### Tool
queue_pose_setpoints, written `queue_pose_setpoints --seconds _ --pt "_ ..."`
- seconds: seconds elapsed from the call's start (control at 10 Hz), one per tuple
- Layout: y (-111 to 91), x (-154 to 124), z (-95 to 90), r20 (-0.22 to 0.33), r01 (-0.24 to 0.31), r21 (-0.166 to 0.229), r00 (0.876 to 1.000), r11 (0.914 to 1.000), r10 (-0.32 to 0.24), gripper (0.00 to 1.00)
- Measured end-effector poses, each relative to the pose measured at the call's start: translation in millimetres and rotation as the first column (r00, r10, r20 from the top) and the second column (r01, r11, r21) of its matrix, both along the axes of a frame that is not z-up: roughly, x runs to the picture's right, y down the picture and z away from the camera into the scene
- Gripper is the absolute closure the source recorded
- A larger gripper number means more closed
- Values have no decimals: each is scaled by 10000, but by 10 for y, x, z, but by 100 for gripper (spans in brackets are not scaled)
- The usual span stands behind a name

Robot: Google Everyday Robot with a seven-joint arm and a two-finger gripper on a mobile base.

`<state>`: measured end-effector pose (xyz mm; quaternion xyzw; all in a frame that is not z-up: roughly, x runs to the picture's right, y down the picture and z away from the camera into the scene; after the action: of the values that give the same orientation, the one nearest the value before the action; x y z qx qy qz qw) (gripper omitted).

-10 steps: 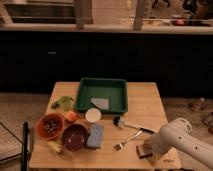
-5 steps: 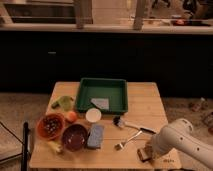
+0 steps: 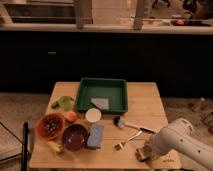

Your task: Place eraser in tray

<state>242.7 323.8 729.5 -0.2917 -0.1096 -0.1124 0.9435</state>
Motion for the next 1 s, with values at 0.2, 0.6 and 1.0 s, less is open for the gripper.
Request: queue_pose_setpoints --seconds 0.2,0.6,1.0 --pt "-55 -47 -93 -43 99 140 9999 9999 -98 98" --pt "-180 -52 -260 -152 121 359 9998 9993 -116 57" --pt "-180 -58 -269 -53 242 232 9997 9994 -240 21"
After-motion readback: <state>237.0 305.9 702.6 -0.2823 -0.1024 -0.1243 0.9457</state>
